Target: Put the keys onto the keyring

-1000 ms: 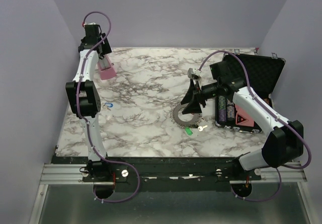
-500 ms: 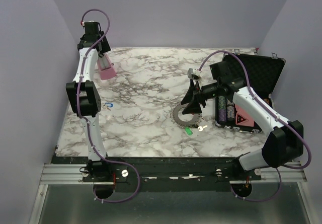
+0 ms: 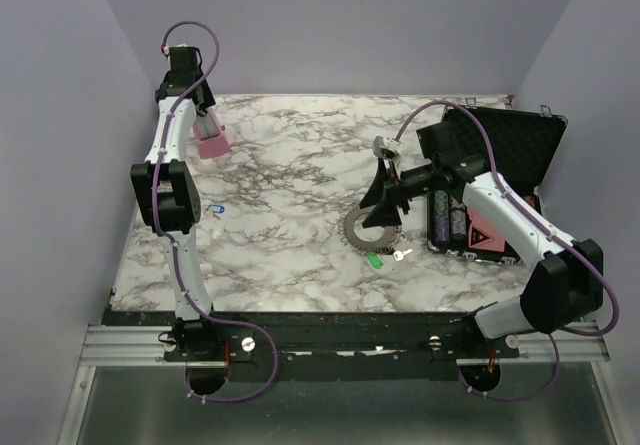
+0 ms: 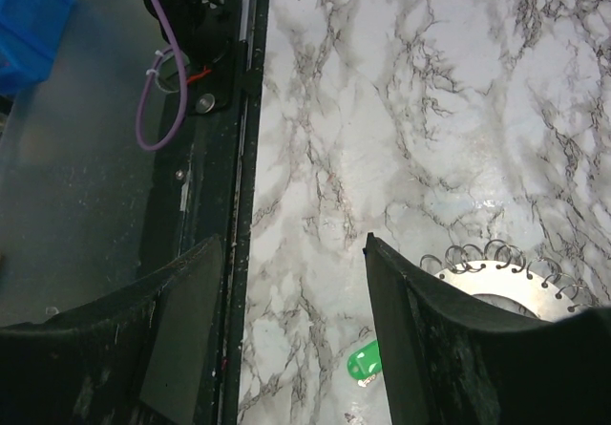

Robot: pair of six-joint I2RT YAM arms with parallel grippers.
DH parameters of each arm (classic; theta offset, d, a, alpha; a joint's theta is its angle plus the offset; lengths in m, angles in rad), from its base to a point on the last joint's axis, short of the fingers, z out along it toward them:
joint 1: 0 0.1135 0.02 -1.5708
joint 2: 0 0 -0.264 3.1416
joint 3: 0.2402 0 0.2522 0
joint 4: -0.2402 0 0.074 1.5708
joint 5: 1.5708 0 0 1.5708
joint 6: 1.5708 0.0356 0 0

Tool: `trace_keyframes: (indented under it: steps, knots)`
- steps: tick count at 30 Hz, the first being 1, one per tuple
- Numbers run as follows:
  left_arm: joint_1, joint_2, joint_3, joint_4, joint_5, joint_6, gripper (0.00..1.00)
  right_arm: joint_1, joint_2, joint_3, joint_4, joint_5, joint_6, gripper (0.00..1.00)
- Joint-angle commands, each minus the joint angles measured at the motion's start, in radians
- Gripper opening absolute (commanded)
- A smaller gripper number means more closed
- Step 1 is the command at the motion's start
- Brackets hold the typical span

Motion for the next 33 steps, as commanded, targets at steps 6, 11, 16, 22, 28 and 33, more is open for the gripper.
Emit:
trace_keyframes:
  steps: [6, 11, 16, 22, 28, 33]
  knots:
    - [0.018, -0.140, -0.127, -0.089, -0.055, -0.008, 0.01, -0.004, -0.037, 0.022, -0.025, -0.005, -0.023, 0.70]
    - [0.029, -0.274, -0.271, -0.091, -0.069, 0.002, 0.00, -0.004, -0.061, 0.020, -0.024, -0.014, -0.023, 0.70]
    - [0.038, -0.401, -0.473, -0.051, -0.099, 0.025, 0.00, -0.004, -0.089, 0.019, -0.024, -0.024, -0.023, 0.70]
    - [0.039, -0.519, -0.671, -0.046, -0.043, 0.001, 0.00, -0.004, -0.112, 0.017, -0.022, -0.044, -0.023, 0.70]
    - [0.039, -0.621, -0.831, -0.063, 0.052, -0.044, 0.00, -0.004, -0.135, 0.014, -0.022, -0.055, -0.024, 0.70]
    - [0.035, -0.719, -0.941, -0.068, 0.111, -0.073, 0.00, -0.004, -0.146, 0.013, -0.022, -0.064, -0.024, 0.70]
